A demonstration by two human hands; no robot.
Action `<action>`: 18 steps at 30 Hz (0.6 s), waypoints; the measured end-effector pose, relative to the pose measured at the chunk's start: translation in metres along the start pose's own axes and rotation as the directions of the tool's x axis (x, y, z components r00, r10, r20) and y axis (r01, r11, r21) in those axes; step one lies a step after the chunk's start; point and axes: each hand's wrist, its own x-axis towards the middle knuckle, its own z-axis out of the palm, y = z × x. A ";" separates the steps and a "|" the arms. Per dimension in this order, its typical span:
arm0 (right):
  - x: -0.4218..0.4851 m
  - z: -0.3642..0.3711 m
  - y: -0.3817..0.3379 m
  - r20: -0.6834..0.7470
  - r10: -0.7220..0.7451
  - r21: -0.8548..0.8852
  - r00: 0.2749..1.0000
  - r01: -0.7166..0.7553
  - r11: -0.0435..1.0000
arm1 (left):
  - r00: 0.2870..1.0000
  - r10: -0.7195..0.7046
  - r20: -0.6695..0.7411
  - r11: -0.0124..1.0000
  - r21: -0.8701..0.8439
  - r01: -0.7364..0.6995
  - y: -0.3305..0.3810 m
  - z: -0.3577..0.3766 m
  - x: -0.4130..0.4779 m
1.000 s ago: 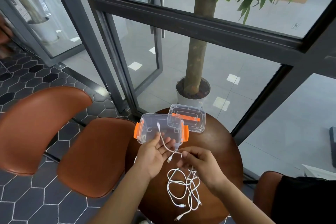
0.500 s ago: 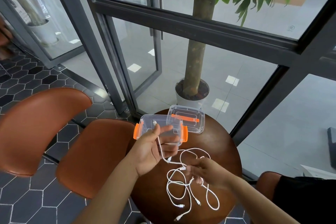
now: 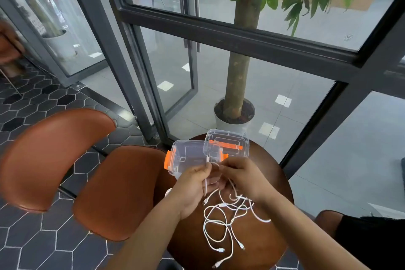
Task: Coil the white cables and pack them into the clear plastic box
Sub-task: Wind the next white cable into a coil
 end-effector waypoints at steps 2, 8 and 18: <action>-0.009 0.012 0.002 -0.018 -0.013 0.068 1.000 0.014 0.998 | 1.000 -0.006 0.009 0.982 -0.187 0.008 -0.002 0.004 -0.003; -0.023 0.042 0.017 -0.172 -0.100 -0.072 0.980 0.088 0.993 | 0.995 -0.097 -0.026 0.899 -0.432 0.077 -0.004 0.016 -0.005; -0.027 0.035 0.051 0.030 -0.104 0.068 0.994 0.101 0.993 | 0.995 0.091 0.037 0.757 -0.652 -0.045 0.010 0.007 -0.006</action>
